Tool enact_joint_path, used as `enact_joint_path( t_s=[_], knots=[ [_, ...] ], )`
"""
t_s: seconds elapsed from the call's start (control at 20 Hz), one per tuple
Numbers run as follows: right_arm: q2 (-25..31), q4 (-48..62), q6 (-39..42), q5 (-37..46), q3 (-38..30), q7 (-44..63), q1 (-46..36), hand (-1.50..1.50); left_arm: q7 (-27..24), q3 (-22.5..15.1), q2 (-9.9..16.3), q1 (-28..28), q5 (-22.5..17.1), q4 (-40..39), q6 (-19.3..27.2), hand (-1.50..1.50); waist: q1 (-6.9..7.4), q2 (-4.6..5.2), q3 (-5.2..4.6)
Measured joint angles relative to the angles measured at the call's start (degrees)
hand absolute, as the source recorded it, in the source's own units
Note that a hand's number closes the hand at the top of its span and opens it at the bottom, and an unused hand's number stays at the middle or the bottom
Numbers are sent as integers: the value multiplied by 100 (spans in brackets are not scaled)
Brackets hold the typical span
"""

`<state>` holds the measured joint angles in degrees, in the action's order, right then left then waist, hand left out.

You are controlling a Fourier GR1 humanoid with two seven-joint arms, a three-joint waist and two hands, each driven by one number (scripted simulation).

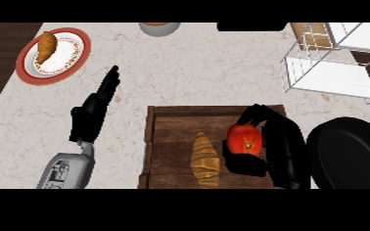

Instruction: Pick the tomato from the tray and place it in the tiered shelf

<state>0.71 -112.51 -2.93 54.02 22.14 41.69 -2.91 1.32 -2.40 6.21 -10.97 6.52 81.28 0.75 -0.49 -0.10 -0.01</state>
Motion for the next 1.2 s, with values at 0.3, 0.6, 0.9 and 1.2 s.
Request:
enact_joint_path(
  t_s=[0.3,0.6,0.9,1.2],
  knots=[
    [-7,-1318,555,544,-90,945,-362,150,-26,-11,-15,123,15,78,-26,0,9,-8,-3],
    [270,-1822,1232,736,-963,1360,-1295,150,-30,23,0,113,4,101,-78,0,36,1,-5],
    [592,-1821,1577,879,-1765,1466,-2223,150,46,6,-39,76,41,157,-79,0,52,1,-2],
    [1030,-1400,1895,591,-2651,1383,-3098,150,-82,22,-91,88,93,38,-60,0,50,3,-4]
  ],
)
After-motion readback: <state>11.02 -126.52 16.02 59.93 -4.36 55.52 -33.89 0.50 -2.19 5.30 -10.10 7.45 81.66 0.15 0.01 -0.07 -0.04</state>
